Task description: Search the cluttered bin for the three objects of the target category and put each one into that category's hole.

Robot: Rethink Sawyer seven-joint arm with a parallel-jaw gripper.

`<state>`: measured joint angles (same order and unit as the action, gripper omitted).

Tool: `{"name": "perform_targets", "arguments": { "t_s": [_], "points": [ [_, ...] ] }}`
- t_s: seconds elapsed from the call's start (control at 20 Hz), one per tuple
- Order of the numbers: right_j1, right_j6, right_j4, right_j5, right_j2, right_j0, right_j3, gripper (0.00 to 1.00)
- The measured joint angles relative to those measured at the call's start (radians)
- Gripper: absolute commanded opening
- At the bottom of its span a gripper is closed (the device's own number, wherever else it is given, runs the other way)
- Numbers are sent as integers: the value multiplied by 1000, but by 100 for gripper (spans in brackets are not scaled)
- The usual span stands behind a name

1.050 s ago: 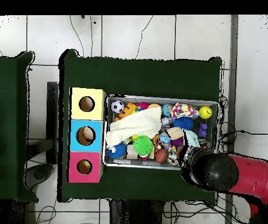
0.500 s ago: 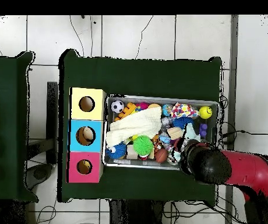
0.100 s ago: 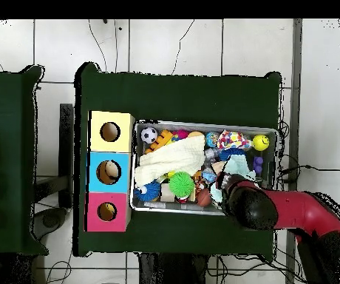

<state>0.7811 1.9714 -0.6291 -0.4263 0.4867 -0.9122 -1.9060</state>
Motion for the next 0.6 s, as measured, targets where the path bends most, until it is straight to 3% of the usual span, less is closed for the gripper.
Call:
{"name": "perform_targets", "arguments": {
  "t_s": [0.6],
  "points": [
    [7, 0, -16, -4, 0, 23, 0, 100]
  ]
}}
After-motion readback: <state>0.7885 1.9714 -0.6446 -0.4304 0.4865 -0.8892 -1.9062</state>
